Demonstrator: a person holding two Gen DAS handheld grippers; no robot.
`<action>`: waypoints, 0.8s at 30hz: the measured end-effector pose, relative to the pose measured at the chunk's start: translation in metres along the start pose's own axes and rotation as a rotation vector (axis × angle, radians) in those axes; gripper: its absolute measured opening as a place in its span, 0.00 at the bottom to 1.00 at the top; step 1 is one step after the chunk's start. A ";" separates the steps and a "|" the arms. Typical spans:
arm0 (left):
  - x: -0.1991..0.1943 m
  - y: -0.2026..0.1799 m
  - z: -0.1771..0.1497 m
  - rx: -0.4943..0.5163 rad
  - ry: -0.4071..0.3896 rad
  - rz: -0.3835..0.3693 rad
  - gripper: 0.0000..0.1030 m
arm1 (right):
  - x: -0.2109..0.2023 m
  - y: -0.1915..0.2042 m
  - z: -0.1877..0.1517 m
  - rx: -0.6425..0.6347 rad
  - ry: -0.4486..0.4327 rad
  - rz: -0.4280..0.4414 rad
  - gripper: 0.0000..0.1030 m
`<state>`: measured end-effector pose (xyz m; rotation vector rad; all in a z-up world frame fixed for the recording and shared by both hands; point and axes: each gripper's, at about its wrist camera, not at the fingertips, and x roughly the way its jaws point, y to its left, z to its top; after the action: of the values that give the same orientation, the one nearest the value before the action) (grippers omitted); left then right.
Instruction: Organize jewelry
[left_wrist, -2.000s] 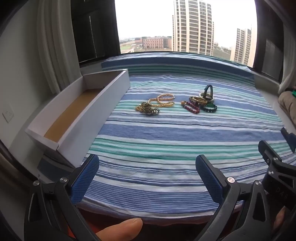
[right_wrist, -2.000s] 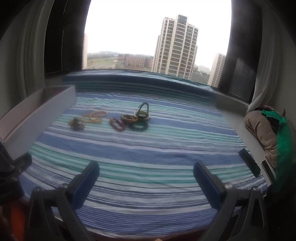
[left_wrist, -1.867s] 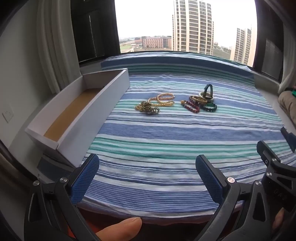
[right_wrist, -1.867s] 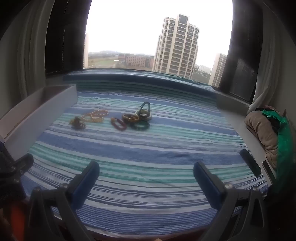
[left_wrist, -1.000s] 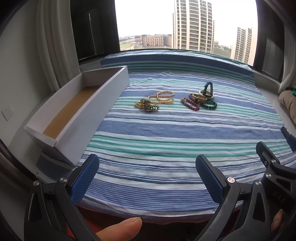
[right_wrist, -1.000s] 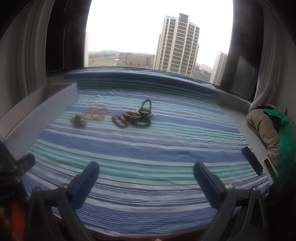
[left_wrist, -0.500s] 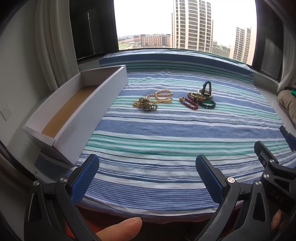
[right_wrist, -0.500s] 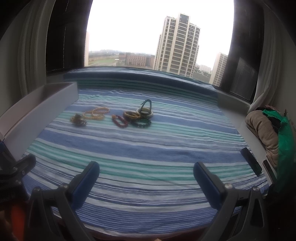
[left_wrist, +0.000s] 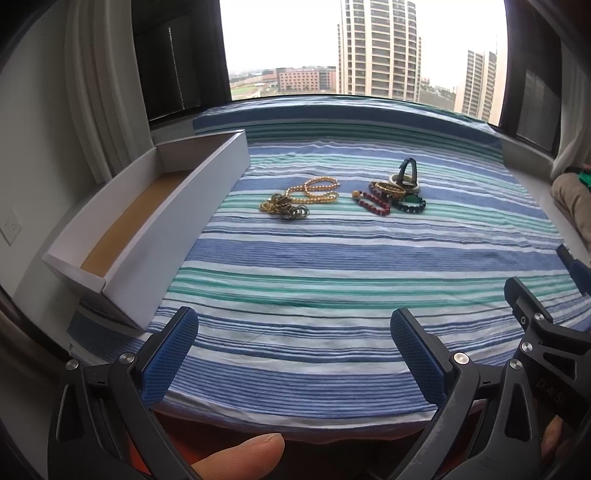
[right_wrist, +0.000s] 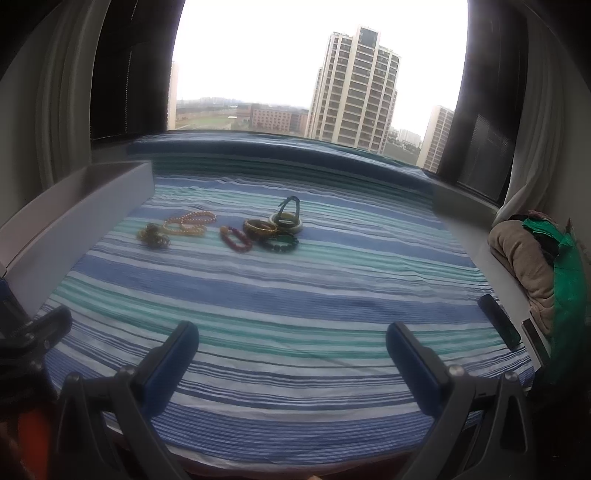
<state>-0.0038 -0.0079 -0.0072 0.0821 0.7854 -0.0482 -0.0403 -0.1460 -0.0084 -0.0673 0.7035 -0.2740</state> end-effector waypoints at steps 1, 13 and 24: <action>0.000 0.000 0.000 0.001 -0.001 0.001 1.00 | 0.000 0.000 0.000 0.000 -0.002 -0.001 1.00; 0.002 0.000 0.001 0.004 -0.001 0.011 1.00 | 0.000 0.001 0.000 -0.002 -0.001 -0.001 1.00; 0.004 0.000 0.000 0.004 0.002 0.010 1.00 | 0.000 0.000 0.000 -0.002 0.001 0.000 1.00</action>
<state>-0.0011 -0.0082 -0.0096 0.0901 0.7866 -0.0403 -0.0403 -0.1458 -0.0079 -0.0695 0.7046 -0.2734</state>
